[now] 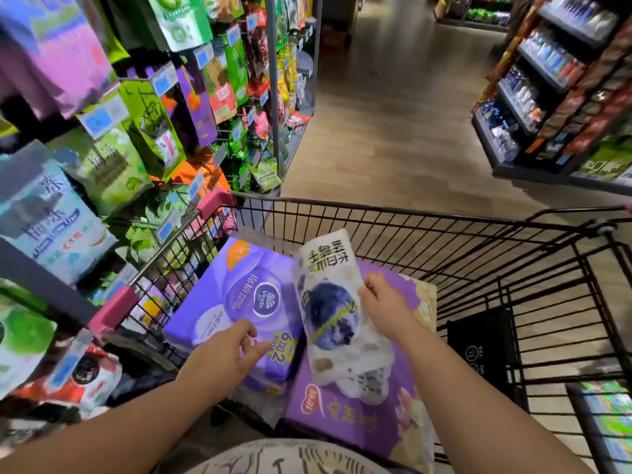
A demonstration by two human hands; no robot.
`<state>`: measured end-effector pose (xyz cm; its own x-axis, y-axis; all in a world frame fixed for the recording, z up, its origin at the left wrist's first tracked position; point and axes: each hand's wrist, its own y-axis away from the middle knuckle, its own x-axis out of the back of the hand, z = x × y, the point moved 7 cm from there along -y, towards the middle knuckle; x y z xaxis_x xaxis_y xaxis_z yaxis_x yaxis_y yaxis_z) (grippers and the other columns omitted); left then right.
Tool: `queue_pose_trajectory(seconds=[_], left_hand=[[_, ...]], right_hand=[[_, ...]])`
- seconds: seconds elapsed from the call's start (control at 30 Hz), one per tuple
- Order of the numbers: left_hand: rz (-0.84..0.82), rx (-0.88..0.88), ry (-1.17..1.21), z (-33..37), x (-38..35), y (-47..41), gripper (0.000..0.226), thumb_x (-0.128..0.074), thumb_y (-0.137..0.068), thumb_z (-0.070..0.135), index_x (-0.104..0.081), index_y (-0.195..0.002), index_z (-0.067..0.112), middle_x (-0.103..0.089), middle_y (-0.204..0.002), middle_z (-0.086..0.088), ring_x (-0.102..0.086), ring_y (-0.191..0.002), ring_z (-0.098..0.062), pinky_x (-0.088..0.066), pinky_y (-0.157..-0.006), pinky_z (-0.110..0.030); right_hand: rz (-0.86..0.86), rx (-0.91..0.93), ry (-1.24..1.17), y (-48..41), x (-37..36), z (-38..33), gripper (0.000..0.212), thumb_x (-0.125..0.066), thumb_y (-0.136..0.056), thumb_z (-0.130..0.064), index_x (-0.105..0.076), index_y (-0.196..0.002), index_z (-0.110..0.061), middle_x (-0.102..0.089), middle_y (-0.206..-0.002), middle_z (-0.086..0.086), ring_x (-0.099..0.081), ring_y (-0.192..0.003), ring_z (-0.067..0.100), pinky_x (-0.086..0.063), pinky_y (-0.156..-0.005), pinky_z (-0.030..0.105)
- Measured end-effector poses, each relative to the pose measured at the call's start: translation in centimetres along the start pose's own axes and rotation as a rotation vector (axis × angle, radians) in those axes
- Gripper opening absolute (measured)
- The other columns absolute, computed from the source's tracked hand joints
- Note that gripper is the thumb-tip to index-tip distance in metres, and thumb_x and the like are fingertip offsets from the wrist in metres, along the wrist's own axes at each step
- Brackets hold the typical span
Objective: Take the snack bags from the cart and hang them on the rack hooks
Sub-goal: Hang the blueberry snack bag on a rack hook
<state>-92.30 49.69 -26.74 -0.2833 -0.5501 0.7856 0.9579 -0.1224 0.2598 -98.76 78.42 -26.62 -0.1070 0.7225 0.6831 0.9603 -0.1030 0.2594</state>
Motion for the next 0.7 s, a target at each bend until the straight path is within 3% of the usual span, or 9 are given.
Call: queue_pose_trajectory(seconds=[0.07,0.13,0.2,0.27,0.33,0.43,0.53,0.6,0.7], left_hand=[[0.073,-0.054,0.027,0.3,0.4,-0.3,0.071,-0.04,-0.068,0.078,-0.053,-0.112,0.024,-0.058,-0.097,0.015,-0.057,-0.091,-0.012,-0.044,-0.08,-0.032],[0.201,-0.121,0.016,0.9,1.3,-0.8,0.086,-0.041,-0.066,0.076,-0.051,-0.126,0.014,-0.057,-0.118,0.003,-0.053,-0.11,-0.023,-0.04,-0.091,-0.036],[0.311,-0.171,-0.032,2.1,2.8,-1.5,0.089,-0.045,-0.068,0.073,-0.044,-0.134,0.013,-0.052,-0.132,-0.006,-0.048,-0.121,-0.029,-0.038,-0.098,-0.041],[0.36,-0.257,-0.125,3.9,4.4,-2.3,0.083,-0.044,-0.07,0.071,-0.035,-0.138,0.024,-0.047,-0.141,-0.007,-0.046,-0.128,-0.03,-0.039,-0.101,-0.047],[0.316,-0.329,-0.271,5.3,5.6,-3.3,0.076,-0.035,-0.071,0.073,-0.038,-0.137,0.035,-0.044,-0.146,0.0,-0.039,-0.135,-0.027,-0.035,-0.104,-0.051],[0.119,-0.351,-0.364,6.4,6.4,-3.8,0.055,-0.031,-0.079,0.071,-0.061,-0.116,0.044,-0.055,-0.127,0.018,-0.037,-0.131,-0.009,-0.015,-0.108,-0.039],[0.025,-0.365,-0.256,6.4,7.5,-3.2,0.019,-0.053,-0.092,0.048,-0.068,-0.089,0.037,-0.063,-0.085,0.018,-0.049,-0.091,0.003,-0.018,-0.106,-0.038],[0.049,-0.377,-0.248,5.9,8.3,-2.8,0.021,-0.052,-0.092,0.048,-0.066,-0.081,0.037,-0.06,-0.069,0.017,-0.049,-0.077,0.002,-0.025,-0.101,-0.036],[0.133,-0.338,-0.277,5.0,9.8,-2.3,0.029,-0.049,-0.093,0.05,-0.069,-0.086,0.03,-0.068,-0.084,0.011,-0.057,-0.083,-0.006,-0.032,-0.092,-0.032]], right_hand=[[-0.1,0.098,0.142,0.0,-0.4,-2.2,0.02,-0.049,-0.096,-0.035,-0.043,-0.077,-0.035,-0.055,-0.078,-0.007,-0.053,-0.08,0.022,-0.045,-0.08,0.037],[-0.217,0.165,0.257,0.3,-0.9,-4.4,0.021,-0.051,-0.098,-0.035,-0.044,-0.078,-0.036,-0.053,-0.072,-0.013,-0.049,-0.074,0.015,-0.043,-0.078,0.033],[-0.317,0.257,0.32,1.1,-1.4,-7.0,0.019,-0.055,-0.097,-0.034,-0.048,-0.08,-0.038,-0.049,-0.069,-0.017,-0.047,-0.074,0.012,-0.037,-0.071,0.025],[-0.376,0.36,0.38,2.0,-1.8,-9.4,0.004,-0.058,-0.096,-0.033,-0.06,-0.093,-0.032,-0.048,-0.07,-0.019,-0.048,-0.079,0.012,-0.033,-0.069,0.022],[-0.428,0.441,0.399,2.9,-2.5,-11.6,0.013,-0.06,-0.095,-0.03,-0.065,-0.103,-0.022,-0.047,-0.069,-0.018,-0.047,-0.079,0.012,-0.035,-0.065,0.021],[-0.431,0.507,0.442,3.8,-3.0,-14.1,0.018,-0.06,-0.094,-0.034,-0.067,-0.106,-0.022,-0.048,-0.07,-0.017,-0.047,-0.079,0.01,-0.039,-0.069,0.021],[-0.423,0.526,0.448,3.9,-3.4,-15.3,0.016,-0.063,-0.092,-0.037,-0.068,-0.102,-0.025,-0.051,-0.072,-0.015,-0.049,-0.077,0.009,-0.044,-0.08,0.027],[-0.419,0.491,0.399,3.7,-3.5,-15.6,0.005,-0.066,-0.089,-0.038,-0.067,-0.092,-0.033,-0.051,-0.063,-0.018,-0.046,-0.064,0.0,-0.042,-0.073,0.025],[-0.395,0.424,0.293,3.2,-3.0,-15.8,0.015,-0.074,-0.082,-0.044,-0.061,-0.073,-0.042,-0.058,-0.056,-0.023,-0.046,-0.052,-0.004,-0.042,-0.064,0.023]])
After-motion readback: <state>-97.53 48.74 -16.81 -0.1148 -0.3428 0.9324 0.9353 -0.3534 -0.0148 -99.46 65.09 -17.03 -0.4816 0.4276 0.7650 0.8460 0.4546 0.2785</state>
